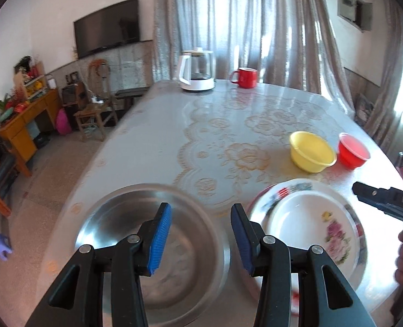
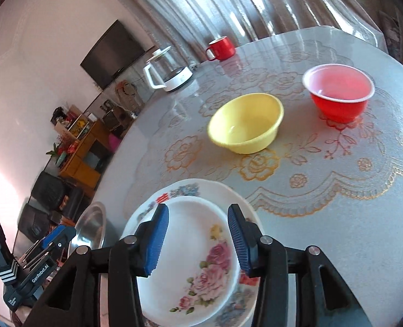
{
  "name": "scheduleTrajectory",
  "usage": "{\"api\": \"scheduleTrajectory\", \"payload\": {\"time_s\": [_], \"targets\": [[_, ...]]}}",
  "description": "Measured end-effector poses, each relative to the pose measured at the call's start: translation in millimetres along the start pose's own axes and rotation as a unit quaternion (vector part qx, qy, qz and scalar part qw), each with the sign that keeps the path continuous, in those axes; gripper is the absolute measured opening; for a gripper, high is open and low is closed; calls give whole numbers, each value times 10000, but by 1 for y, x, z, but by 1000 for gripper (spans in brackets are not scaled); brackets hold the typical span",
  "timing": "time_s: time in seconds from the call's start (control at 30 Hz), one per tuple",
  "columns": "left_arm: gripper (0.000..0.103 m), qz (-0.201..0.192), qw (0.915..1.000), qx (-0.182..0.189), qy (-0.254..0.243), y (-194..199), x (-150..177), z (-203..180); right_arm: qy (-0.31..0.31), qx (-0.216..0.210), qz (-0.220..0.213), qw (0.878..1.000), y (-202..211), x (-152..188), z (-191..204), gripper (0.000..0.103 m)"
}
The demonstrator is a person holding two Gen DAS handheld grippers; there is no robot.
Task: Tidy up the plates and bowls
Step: 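Move both grippers to the yellow bowl and grasp its rim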
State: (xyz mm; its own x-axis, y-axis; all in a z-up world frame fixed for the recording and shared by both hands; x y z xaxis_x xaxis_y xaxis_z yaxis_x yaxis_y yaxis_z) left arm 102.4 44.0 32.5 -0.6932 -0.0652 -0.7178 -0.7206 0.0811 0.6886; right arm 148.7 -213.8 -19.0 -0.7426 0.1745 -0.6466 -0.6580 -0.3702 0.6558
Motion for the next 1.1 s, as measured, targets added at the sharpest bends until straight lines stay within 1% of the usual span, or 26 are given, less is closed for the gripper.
{"api": "scheduleTrajectory", "payload": {"time_s": [0.1,0.23,0.33,0.43,0.5,0.6,0.67,0.7,0.77,0.93,1.03,1.07,1.1], "targets": [[46,214,9991,370,51,-15,-16,-19,-278,177,-88,9994,3,-6,-25,45],[46,375,9974,609,-60,-35,-35,-49,-512,393,-204,9977,4,-18,-50,45],[46,530,9953,805,-66,-53,-47,-68,-499,524,-291,9970,1,-30,-60,45],[46,732,9935,872,-29,-76,-56,-84,-443,549,-345,9969,-7,-41,-63,45],[46,922,9908,986,91,-93,-61,-92,-384,580,-327,9970,-16,-49,-64,45],[46,1104,9868,1171,204,-113,-68,-105,-279,614,-268,9974,-27,-56,-68,45],[46,1236,9830,1329,265,-125,-71,-113,-262,672,-185,9972,-36,-62,-71,41],[46,1281,9817,1371,314,-132,-73,-117,-289,680,-146,9972,-41,-65,-74,40],[48,1397,9793,1407,395,-145,-76,-123,-313,693,-112,9970,-47,-69,-79,37],[48,1700,9702,1587,677,-176,-78,-134,-267,770,18,9967,-62,-76,-84,28],[45,1747,9680,1640,745,-189,-78,-138,-292,706,90,9970,-70,-78,-88,22],[39,1762,9674,1665,737,-191,-77,-140,-285,669,105,9973,-72,-79,-89,19],[37,1787,9665,1699,718,-193,-76,-142,-256,645,115,9975,-73,-79,-88,17]]}}
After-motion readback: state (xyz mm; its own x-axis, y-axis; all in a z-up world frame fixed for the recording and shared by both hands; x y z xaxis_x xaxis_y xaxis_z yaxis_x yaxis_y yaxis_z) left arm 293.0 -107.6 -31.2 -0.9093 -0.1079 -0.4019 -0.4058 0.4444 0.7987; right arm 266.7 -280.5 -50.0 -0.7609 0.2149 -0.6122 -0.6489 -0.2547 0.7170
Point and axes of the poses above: each gripper's, at about its wrist camera, not at the fingertips, and y roughly against the way its jaws point, z to its left, x to its underside, the point moved 2 cm from there along -y, roughly the way its jaws point, and after that the axes turned 6 degrees about y, right-handed, at the moved point
